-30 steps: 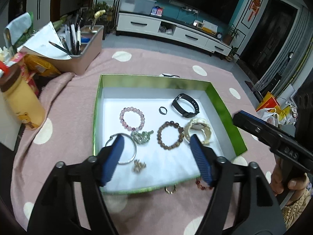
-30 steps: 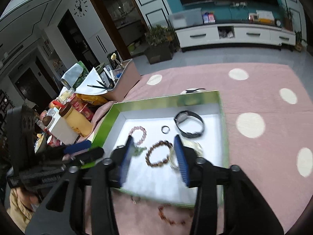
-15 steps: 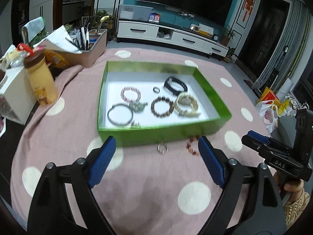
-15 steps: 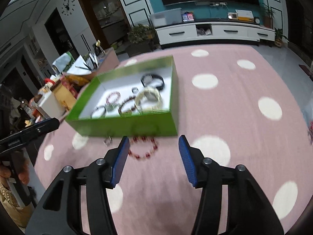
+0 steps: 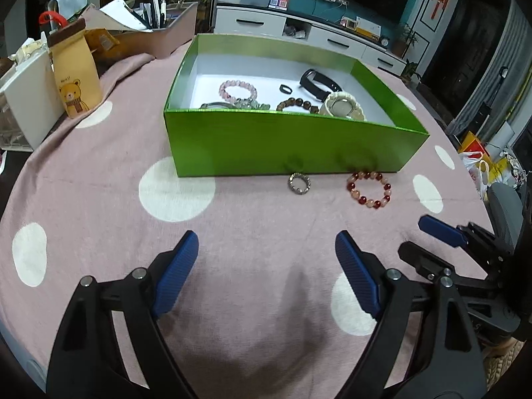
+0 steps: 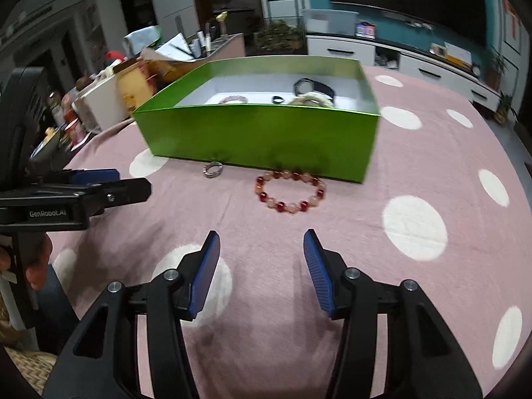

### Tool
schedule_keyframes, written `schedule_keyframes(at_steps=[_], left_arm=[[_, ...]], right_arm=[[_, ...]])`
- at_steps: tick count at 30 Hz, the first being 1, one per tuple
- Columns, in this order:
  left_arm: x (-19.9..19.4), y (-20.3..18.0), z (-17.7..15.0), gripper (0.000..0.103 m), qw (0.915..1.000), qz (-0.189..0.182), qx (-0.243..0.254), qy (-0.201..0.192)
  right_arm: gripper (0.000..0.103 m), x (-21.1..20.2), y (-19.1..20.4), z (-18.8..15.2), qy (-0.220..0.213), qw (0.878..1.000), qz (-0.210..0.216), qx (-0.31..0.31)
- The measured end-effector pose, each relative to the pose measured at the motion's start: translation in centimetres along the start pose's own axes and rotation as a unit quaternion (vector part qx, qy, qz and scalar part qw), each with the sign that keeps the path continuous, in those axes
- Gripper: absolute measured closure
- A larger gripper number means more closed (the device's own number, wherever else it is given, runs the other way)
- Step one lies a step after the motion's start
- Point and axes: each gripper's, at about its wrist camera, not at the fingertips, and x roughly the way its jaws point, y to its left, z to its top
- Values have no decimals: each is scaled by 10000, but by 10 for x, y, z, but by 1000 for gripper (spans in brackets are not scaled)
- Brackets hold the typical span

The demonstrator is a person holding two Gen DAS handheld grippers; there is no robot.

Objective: Organize jewelry
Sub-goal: 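Grasp the silver ring with the left tool while the right tool grasps the red-and-white bead bracelet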

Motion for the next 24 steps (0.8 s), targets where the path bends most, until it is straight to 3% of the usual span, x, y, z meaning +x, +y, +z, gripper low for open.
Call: schedule_keyframes(at_steps=[3, 15, 19, 24], left_arm=[[4, 3, 1, 23, 10000, -42, -16, 8], [17, 6, 14, 28, 9999, -117, 92, -13], [24, 1, 19, 28, 9997, -131, 199, -4], [31, -6, 24, 32, 9995, -152, 265, -4]], right_arm=[[53, 9, 3, 9, -2, 9998, 61, -192], [79, 63, 12, 37, 412, 9962, 59, -759], [95, 66, 9, 40, 397, 9962, 1, -770], [96, 57, 2, 39, 281, 9981, 20, -542]])
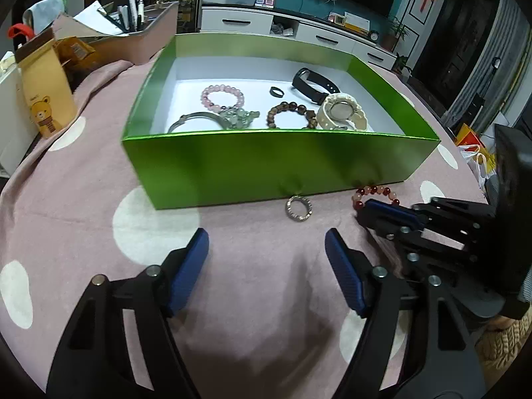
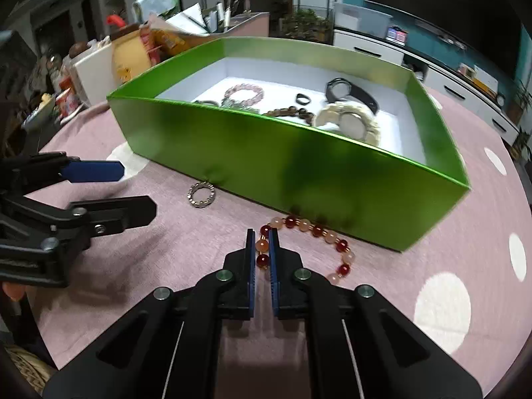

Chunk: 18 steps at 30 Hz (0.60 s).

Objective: Organize jewelry
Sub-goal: 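Grasp the silver ring with the left tool while the right tool grasps the red-and-white bead bracelet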

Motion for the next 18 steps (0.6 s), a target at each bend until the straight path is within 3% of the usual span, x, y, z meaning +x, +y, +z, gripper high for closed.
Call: schedule_keyframes(at_steps=[4, 7, 14, 18], left_arm=[[9, -10, 3, 33, 9999, 7, 127, 37], [18, -17, 6, 37, 9998, 29, 202, 75], [34, -33, 10, 42, 9989, 295, 366, 76], [38, -39, 10, 52, 9968, 628, 484, -32]], right_arm=[[96, -41, -27, -9, -687, 9929, 568, 782], [96, -67, -45, -18, -1066, 9842, 725, 1210], [96, -85, -62, -33, -1253, 9778, 680, 1538], [96, -88, -66, -34, -1345, 9756, 708, 1582]])
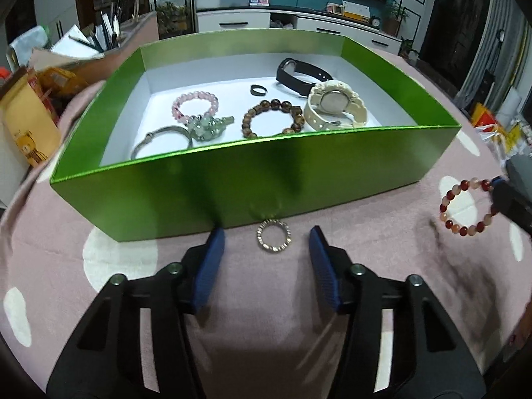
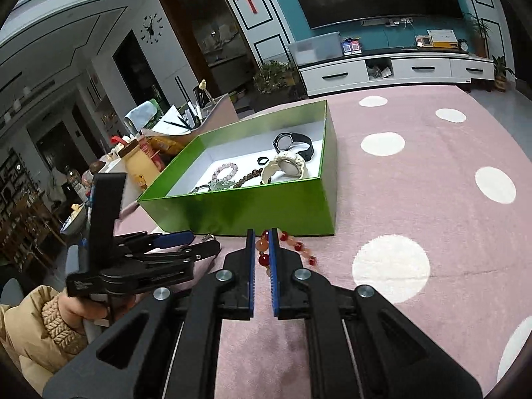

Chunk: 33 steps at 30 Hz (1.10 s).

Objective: Organize jewelry
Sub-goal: 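Grasp the silver ring with the left tool while the right tool grasps the red-and-white bead bracelet, then carry the silver ring and bead bracelet over the green box with both tools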

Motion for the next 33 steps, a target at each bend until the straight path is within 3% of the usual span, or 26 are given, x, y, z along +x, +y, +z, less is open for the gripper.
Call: schedule_keyframes(at_steps=[2, 9, 21, 33], left_arm=[[1, -4, -1, 55, 9999, 115, 105, -47], [-1, -13, -3, 82, 9997, 20, 221, -142], [-11, -7, -11, 83, 9997, -227, 32, -7], [-66, 31, -26, 83, 9979, -426, -420, -253]], right_arm=[[96, -3, -1, -2, -38, 10000, 24, 4], [96, -6, -4, -6, -73, 9999, 44, 61], [96, -10, -7, -11, -34, 9999, 23, 144], [96, -18, 5, -8, -44, 10000, -30, 65]])
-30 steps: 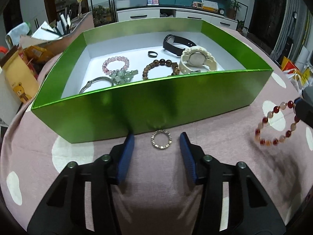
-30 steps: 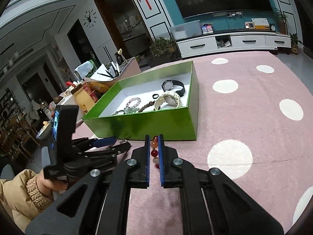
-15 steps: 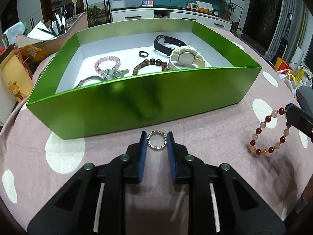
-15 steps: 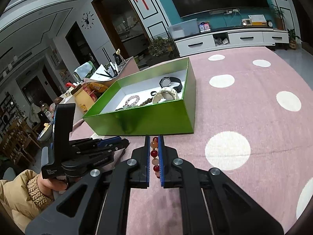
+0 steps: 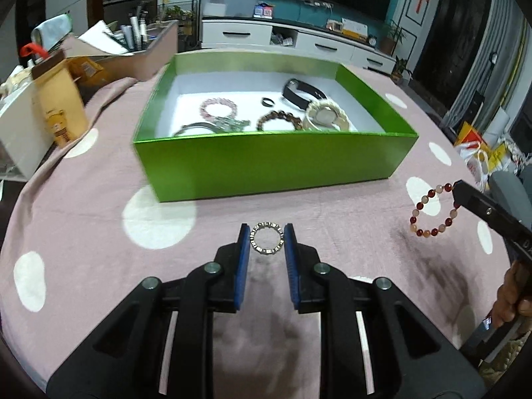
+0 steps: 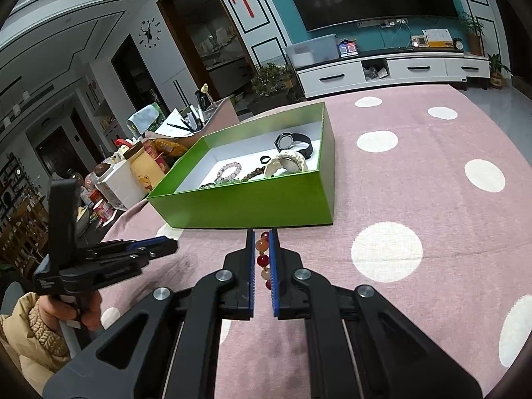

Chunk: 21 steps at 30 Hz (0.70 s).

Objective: Organize jewelry
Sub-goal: 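Carry the silver ring and bead bracelet over the green box with both tools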

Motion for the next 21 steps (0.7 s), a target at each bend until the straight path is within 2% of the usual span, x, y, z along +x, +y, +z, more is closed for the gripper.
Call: schedule_keyframes(at_steps=[8, 21], left_arm=[[-31, 28, 16, 83, 9990, 40, -298, -330], [-49, 31, 65, 83, 9967, 300, -166, -730]], right_arm=[[96, -7, 12, 12, -120, 9999, 90, -44], [96, -5, 31, 46, -328, 9991, 38, -260]])
